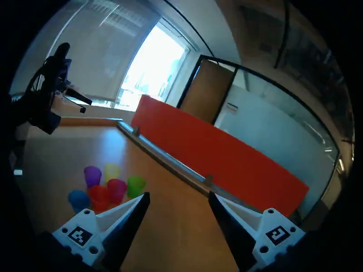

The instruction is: Pour water

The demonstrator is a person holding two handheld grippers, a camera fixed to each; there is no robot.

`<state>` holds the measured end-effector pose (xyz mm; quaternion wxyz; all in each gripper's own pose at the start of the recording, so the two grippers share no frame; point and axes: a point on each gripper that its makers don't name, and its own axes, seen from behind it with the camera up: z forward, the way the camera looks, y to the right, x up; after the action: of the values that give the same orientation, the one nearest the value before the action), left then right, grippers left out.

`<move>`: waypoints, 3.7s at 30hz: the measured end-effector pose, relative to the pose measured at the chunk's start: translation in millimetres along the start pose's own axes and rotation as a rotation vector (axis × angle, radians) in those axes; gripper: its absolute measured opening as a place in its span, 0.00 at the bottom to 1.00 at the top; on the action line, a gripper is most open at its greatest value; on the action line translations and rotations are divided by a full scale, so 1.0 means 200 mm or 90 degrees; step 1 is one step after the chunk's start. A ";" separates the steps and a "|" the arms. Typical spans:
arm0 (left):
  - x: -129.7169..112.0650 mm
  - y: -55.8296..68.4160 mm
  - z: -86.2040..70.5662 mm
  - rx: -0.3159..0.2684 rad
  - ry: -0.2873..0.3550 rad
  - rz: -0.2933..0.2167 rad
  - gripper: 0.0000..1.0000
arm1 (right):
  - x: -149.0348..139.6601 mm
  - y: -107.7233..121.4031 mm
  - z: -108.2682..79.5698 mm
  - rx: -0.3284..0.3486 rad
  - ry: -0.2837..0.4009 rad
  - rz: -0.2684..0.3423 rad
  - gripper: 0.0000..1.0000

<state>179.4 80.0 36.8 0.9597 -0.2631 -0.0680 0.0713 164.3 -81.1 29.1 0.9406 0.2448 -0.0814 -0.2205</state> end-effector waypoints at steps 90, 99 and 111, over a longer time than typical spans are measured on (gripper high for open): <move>-0.86 0.78 0.04 -0.394 -0.278 0.131 0.92 | -0.23 -0.16 0.11 0.138 -0.097 0.146 1.00; -0.97 0.86 0.06 -0.409 -0.286 0.142 0.92 | -0.25 -0.15 0.12 0.138 -0.101 0.143 1.00; -1.10 0.93 0.13 -0.415 -0.292 0.144 0.92 | -0.28 -0.13 0.12 0.136 -0.109 0.136 1.00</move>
<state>-58.9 213.6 -57.3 0.7720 -0.5365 -0.2699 0.2081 98.0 -87.2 34.8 0.9168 0.3139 -0.2102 -0.1295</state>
